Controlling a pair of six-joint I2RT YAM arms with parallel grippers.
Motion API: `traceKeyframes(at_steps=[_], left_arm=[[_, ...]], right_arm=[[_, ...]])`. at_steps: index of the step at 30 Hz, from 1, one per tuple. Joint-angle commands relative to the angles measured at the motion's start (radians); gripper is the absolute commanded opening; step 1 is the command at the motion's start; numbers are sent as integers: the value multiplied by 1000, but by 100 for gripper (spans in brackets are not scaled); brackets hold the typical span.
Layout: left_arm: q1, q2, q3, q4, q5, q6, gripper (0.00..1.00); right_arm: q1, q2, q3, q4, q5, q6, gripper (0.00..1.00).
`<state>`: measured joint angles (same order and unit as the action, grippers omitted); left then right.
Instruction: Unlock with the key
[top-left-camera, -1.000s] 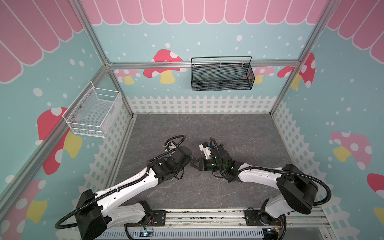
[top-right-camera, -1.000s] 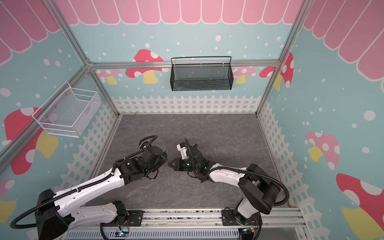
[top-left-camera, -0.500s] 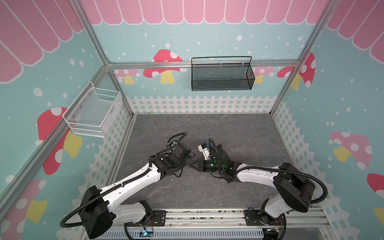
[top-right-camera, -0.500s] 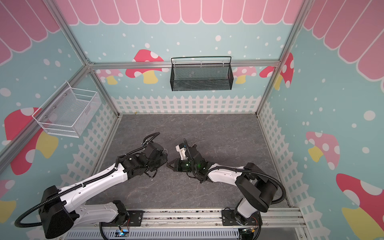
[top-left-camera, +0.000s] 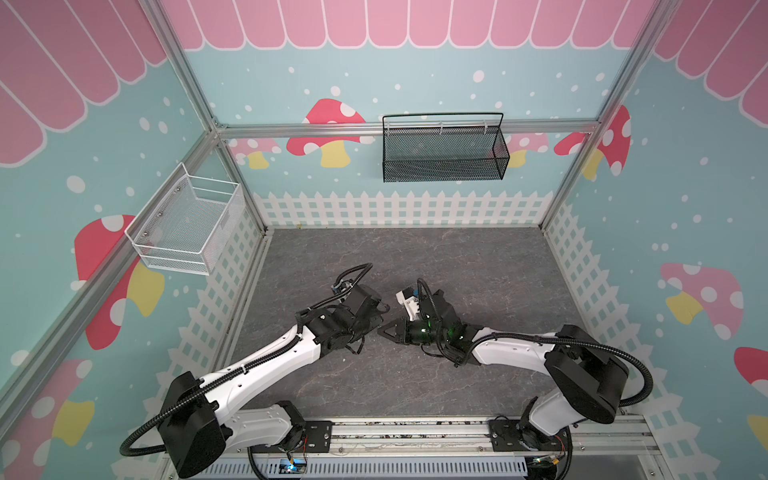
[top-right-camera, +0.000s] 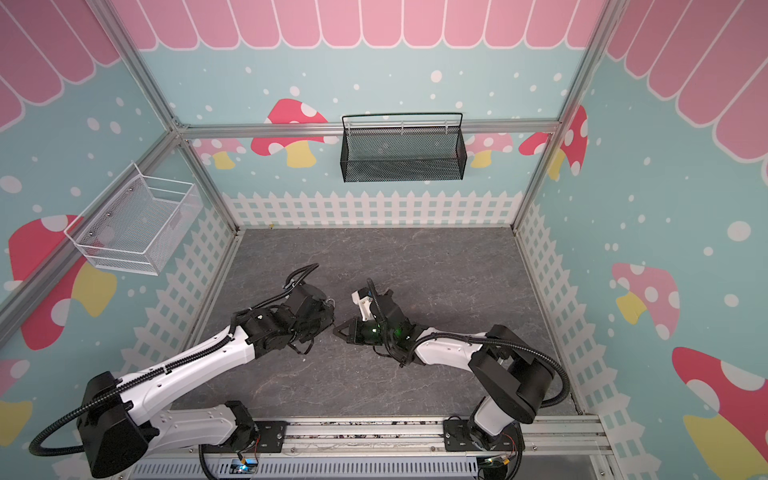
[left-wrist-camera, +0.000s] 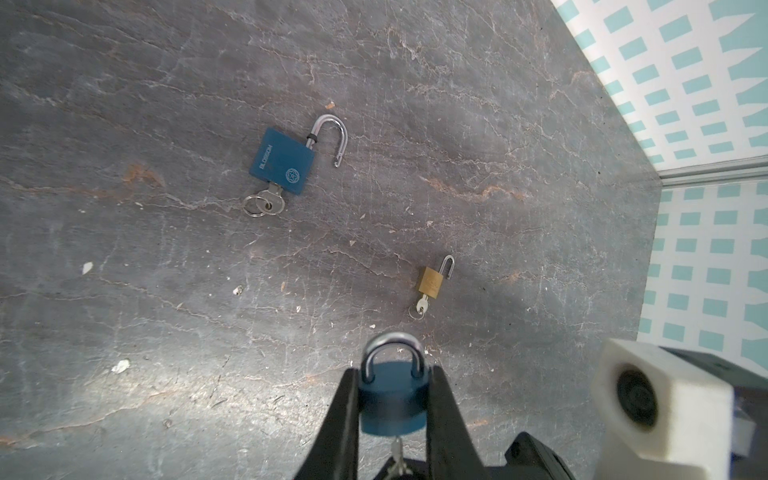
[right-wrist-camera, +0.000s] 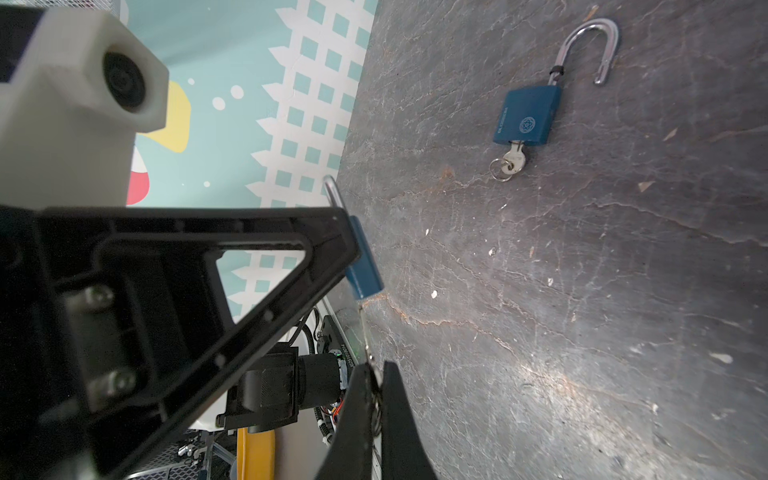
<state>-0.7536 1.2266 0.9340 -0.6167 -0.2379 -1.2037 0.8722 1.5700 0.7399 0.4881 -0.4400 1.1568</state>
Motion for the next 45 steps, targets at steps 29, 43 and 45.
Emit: traceKeyframes(at_steps=[29,43,45], left_arm=[[5,-45,-13,5,6,-19,0],[-9,-42,-19,64,56,-40,0],[-16,-39,-16,68,61,-41,0]], right_arm=[[-4,-25,19,48,28,15,0],[-18,-7,53,88,4,30,0],[-18,-6,66,90,-4,25,0]])
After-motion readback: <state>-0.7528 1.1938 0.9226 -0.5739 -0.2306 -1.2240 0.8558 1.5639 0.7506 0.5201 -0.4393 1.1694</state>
